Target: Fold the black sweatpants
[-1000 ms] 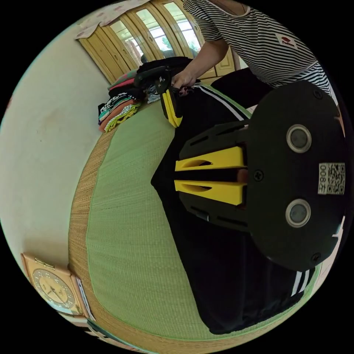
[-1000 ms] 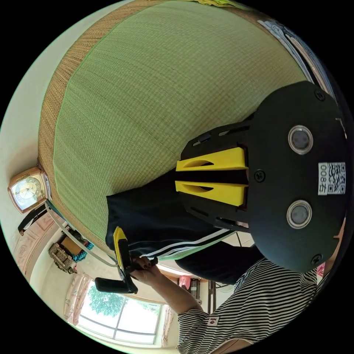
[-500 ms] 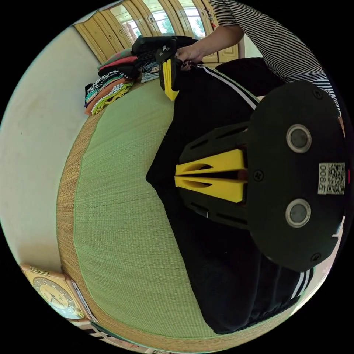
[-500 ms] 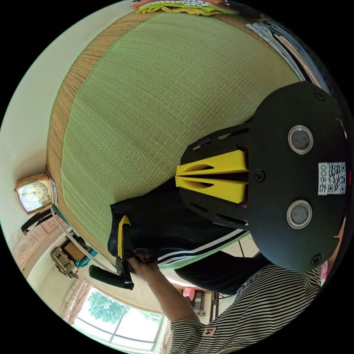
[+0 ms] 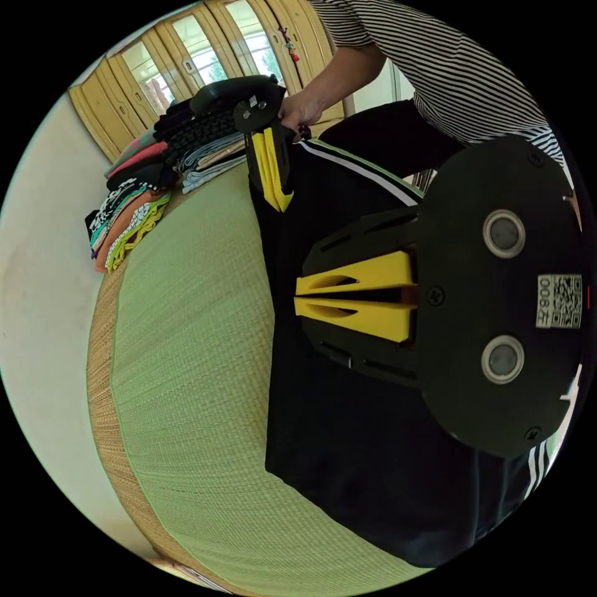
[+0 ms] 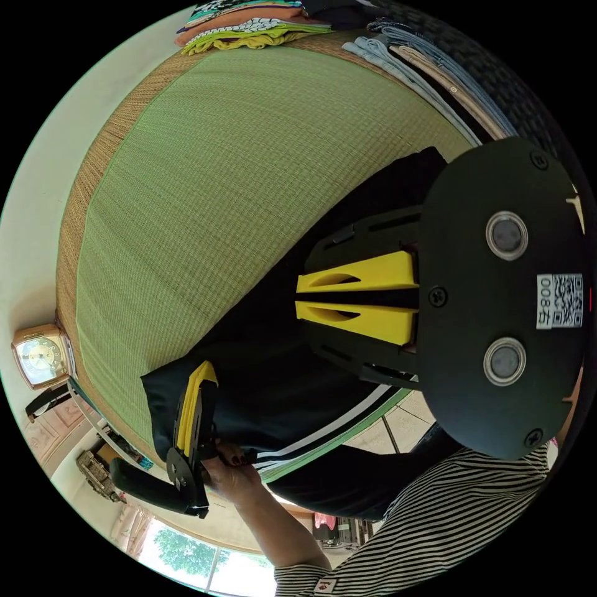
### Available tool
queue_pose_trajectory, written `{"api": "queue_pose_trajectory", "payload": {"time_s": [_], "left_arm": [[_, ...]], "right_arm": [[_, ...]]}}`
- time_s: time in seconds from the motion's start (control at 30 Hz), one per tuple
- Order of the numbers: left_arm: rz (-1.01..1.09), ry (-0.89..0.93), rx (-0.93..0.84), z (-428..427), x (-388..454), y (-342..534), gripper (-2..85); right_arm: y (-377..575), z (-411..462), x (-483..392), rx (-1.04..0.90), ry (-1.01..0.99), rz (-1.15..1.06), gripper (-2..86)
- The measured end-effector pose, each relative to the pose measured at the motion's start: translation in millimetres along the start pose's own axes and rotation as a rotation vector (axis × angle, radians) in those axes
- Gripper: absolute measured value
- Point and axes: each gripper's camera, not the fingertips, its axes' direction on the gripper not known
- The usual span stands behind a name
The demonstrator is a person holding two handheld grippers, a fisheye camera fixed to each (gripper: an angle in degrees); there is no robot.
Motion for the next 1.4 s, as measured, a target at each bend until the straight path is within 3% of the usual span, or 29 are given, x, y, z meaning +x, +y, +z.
{"api": "queue_pose_trajectory", "payload": {"time_s": [0.23,0.43,0.73,0.9,1.17,1.4], "left_arm": [[0.022,-0.019,0.135,10.0,11.8,-12.7,0.5],[-0.040,-0.043,0.054,60.3,7.5,-27.8,0.7],[-0.075,-0.011,0.128,75.9,19.2,-31.1,2.2],[-0.082,0.026,0.053,110.3,33.4,-32.3,2.1],[0.012,0.040,0.038,160.7,76.6,-76.9,1.1],[0.087,0.017,-0.050,214.9,108.4,-116.1,1.0]], "right_arm": [[42.4,-27.3,8.6,0.159,0.034,0.086,-0.2],[66.1,-8.1,19.6,0.127,0.021,0.137,-0.1],[121.3,-30.7,46.2,0.223,-0.020,0.249,4.1],[151.6,-9.5,65.3,0.132,0.046,0.309,4.9],[188.1,-24.9,83.0,0.217,0.086,0.360,0.5],[217.9,-14.8,112.2,0.243,-0.069,0.444,0.3]]}}
